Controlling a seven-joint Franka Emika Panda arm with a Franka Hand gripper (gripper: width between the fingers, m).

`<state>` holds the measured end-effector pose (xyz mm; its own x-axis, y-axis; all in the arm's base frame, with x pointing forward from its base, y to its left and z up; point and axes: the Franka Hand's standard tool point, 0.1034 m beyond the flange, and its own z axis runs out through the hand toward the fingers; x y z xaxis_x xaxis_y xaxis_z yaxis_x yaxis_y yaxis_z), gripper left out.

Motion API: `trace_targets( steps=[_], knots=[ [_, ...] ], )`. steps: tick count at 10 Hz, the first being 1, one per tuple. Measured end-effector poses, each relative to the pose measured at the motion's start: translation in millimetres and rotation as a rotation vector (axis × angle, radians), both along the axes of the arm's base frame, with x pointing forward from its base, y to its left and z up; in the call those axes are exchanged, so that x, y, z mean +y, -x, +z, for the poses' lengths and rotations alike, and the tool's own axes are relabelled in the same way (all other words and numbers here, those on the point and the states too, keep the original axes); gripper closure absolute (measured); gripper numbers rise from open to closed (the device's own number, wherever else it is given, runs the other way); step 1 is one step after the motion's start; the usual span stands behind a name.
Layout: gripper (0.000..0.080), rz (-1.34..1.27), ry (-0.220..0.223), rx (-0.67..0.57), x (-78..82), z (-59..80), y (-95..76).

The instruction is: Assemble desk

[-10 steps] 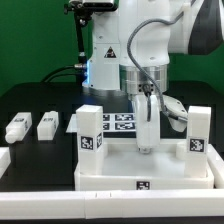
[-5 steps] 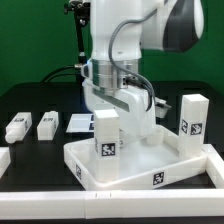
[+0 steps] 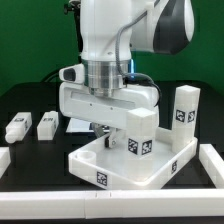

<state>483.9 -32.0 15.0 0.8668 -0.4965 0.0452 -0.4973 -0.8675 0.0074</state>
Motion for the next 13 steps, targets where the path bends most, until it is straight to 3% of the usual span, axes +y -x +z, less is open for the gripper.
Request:
trace_targets(
  steps=[3, 8, 10, 13],
  knots=[
    [0.0748, 0.502, -0.001, 0.029, -28.4, 16.5, -40.6],
    [0.0748, 0.931, 0.013, 0.07, -36.1, 12.4, -39.7],
    [0.0748, 1.296, 0.041, 0.126, -31.6, 15.0, -66.8],
    [0.0748, 1.516, 0.051, 0.153, -35.6, 12.6, -67.2]
  ],
)
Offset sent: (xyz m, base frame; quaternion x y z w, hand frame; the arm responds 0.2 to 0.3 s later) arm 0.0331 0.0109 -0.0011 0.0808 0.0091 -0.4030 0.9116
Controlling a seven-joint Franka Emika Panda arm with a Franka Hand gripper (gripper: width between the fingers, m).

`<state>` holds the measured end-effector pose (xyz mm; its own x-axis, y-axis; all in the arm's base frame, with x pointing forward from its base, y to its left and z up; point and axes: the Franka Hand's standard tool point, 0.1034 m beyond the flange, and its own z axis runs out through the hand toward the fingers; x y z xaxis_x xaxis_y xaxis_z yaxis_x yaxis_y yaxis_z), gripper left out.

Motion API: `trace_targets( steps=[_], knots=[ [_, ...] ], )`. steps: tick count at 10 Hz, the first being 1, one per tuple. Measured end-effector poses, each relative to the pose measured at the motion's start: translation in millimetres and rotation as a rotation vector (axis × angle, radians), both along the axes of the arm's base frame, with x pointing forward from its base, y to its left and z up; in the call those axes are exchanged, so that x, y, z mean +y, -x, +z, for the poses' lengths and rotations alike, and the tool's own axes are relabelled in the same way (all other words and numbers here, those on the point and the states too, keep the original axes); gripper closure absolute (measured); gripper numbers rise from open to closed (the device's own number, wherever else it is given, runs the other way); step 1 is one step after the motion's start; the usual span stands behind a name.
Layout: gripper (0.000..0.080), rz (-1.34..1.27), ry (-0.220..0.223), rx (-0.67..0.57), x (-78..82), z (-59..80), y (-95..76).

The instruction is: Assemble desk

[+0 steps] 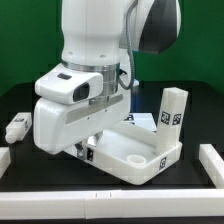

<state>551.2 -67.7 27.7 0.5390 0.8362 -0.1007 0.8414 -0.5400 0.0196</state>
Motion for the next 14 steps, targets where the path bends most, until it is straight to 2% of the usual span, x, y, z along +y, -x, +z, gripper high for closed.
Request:
trace_targets(
  steps=[1, 3, 4, 5, 9, 10, 12, 13, 14],
  knots=[
    [0.0748, 0.082, 0.003, 0.008, 0.1, 0.3, -1.2],
    [0.0748, 0.371, -0.02, 0.011, 21.3, -1.2, -27.4],
    [0.0748, 0.449, -0.014, 0.006, 24.3, -5.3, -28.7],
    [0.0748, 0.466, -0.012, 0.011, 19.2, -5.4, -27.4],
    [0.0748, 0.458, -0.009, 0.015, 17.9, -6.6, -27.3],
    [0.0748, 0.473, -0.021, 0.012, 27.1, -3.5, -35.8],
    [0.0748, 0.485, -0.035, -0.036, 55.3, 7.2, -64.2],
    [0.0748, 0.482, -0.031, -0.06, 59.5, 8.4, -68.2],
    [0.0748, 0.473, -0.032, -0.052, 55.0, 5.4, -64.5]
  ],
)
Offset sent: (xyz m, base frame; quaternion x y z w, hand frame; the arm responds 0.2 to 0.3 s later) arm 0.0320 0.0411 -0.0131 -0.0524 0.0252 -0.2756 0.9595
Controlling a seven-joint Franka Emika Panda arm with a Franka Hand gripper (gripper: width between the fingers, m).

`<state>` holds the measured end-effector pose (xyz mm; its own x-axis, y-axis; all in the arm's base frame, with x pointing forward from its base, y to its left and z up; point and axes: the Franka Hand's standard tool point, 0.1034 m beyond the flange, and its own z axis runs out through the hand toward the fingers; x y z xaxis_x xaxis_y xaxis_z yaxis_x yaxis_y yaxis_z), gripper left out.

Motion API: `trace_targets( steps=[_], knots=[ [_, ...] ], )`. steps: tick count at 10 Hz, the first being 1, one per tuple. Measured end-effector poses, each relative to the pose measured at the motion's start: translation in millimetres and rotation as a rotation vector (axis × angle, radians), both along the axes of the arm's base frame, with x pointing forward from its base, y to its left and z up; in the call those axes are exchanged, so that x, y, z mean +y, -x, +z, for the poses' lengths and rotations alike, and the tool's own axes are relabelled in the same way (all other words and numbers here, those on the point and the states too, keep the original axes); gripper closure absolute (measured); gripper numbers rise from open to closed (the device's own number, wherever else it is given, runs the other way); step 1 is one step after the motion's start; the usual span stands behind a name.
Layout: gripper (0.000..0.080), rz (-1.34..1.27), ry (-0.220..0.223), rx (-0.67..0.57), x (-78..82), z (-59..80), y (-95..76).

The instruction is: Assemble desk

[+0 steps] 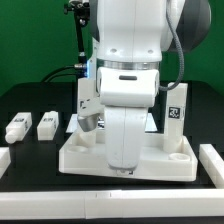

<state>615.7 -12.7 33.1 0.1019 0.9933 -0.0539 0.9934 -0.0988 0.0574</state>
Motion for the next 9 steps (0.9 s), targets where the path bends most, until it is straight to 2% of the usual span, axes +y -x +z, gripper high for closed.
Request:
trace_targets(
  steps=[4, 5, 7, 9],
  knots=[
    [0.0748, -0.013, 0.0, 0.003, -2.1, -1.9, 0.9],
    [0.0748, -0.004, -0.003, -0.006, -0.5, 2.2, -6.2],
    [0.0748, -0.015, -0.017, -0.026, 15.8, 7.0, -16.7],
    [0.0748, -0.022, -0.025, -0.028, 26.8, 4.6, -19.1]
  ],
)
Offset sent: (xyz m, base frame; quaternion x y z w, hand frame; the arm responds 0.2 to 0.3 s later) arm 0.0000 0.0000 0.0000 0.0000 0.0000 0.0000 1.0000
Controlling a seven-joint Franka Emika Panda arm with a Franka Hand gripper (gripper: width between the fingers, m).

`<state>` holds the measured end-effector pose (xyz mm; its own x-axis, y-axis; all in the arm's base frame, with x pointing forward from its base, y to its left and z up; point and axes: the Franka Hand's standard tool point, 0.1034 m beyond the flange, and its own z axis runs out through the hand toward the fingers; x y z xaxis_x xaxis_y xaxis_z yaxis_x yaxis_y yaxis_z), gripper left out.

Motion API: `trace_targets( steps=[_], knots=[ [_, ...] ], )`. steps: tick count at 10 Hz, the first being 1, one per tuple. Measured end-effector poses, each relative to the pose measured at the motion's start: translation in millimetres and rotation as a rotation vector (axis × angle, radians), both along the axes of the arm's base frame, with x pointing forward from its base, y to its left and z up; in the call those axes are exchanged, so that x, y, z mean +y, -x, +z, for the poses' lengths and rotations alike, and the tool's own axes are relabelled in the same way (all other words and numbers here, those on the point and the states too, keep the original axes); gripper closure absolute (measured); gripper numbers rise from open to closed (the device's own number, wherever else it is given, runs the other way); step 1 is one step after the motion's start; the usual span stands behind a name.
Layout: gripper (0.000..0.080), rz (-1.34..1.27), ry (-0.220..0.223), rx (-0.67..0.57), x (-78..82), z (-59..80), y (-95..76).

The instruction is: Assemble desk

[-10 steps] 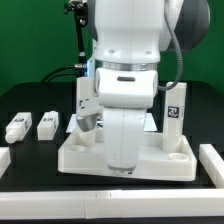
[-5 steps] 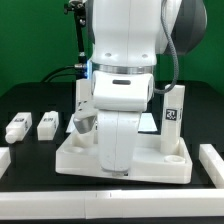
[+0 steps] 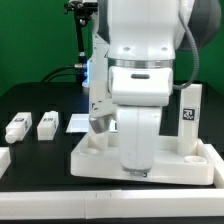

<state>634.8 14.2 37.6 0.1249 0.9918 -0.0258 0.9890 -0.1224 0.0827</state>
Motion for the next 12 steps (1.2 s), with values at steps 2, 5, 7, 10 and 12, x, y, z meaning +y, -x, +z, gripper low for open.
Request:
trace_targets(
  steps=[2, 5, 7, 10, 12],
  knots=[
    [0.0748, 0.006, 0.002, 0.007, 1.2, -8.2, -0.5],
    [0.0748, 0.022, 0.024, 0.042, 7.6, -9.3, -11.8],
    [0.0748, 0.017, 0.046, 0.039, 9.6, -5.4, -15.4],
    [0.0748, 0.007, 0.057, 0.032, 10.0, -7.4, -14.7],
    [0.0748, 0.0, 0.063, 0.042, 5.2, -1.7, -17.5]
  ],
)
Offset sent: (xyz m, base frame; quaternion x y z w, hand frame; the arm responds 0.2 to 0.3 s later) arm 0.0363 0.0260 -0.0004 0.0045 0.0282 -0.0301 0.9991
